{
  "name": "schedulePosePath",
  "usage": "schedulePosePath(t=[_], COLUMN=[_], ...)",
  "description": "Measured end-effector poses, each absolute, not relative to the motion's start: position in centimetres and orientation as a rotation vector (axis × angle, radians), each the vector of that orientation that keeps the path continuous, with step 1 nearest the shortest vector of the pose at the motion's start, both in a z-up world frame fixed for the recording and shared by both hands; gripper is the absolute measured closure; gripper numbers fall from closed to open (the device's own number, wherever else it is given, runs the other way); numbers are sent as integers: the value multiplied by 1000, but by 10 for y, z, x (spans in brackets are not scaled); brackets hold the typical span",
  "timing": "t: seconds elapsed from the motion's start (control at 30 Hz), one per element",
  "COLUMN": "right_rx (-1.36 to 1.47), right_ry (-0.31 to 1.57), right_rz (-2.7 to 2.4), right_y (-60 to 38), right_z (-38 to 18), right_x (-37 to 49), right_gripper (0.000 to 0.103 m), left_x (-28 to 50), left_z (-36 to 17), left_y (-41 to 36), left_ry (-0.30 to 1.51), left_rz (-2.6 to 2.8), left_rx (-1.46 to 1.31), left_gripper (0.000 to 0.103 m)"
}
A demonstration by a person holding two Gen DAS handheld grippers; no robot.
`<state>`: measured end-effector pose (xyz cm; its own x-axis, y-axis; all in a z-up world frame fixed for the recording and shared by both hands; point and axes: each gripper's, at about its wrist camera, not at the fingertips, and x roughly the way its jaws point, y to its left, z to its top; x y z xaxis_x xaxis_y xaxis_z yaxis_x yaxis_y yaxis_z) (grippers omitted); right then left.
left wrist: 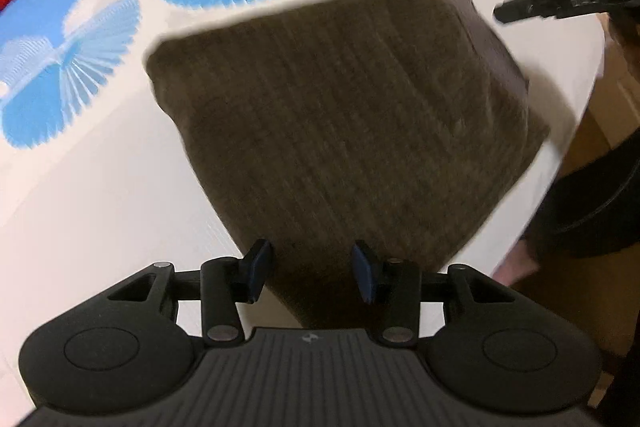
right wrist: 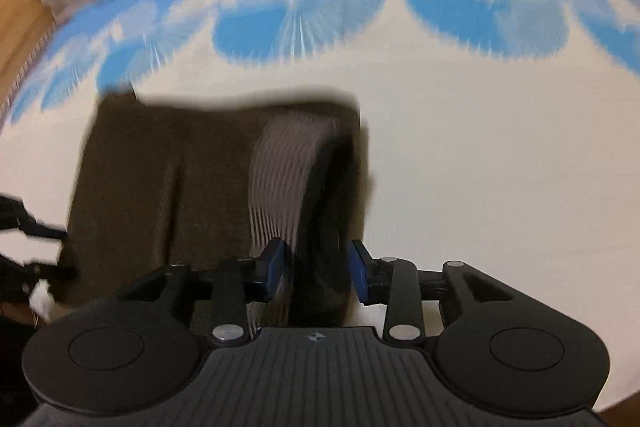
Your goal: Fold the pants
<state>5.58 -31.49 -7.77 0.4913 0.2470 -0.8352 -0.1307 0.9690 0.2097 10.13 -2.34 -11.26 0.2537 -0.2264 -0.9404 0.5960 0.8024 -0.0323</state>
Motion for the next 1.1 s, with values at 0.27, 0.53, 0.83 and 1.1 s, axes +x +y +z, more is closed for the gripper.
schedulePosePath(t=[0.27, 0.53, 0.83, 1.1], right_rx=[-46, -122, 11, -39], right_ry=[1066, 1034, 879, 966], right_rz=[558, 570, 360, 265], right_y=[-272, -273, -288, -280], right_z=[-92, -97, -84, -106], right_x=[44, 44, 78, 102], right_gripper=[67, 68, 67, 66], left_x=[141, 171, 197, 199], left_z=[-82, -95, -120, -125], left_y=[-11, -41, -54, -51], left_ry=[1029, 1024, 1082, 1087], left_rz=[-411, -270, -193, -204], left_rx=[143, 156, 207, 186], left_gripper=[54, 65, 64, 62])
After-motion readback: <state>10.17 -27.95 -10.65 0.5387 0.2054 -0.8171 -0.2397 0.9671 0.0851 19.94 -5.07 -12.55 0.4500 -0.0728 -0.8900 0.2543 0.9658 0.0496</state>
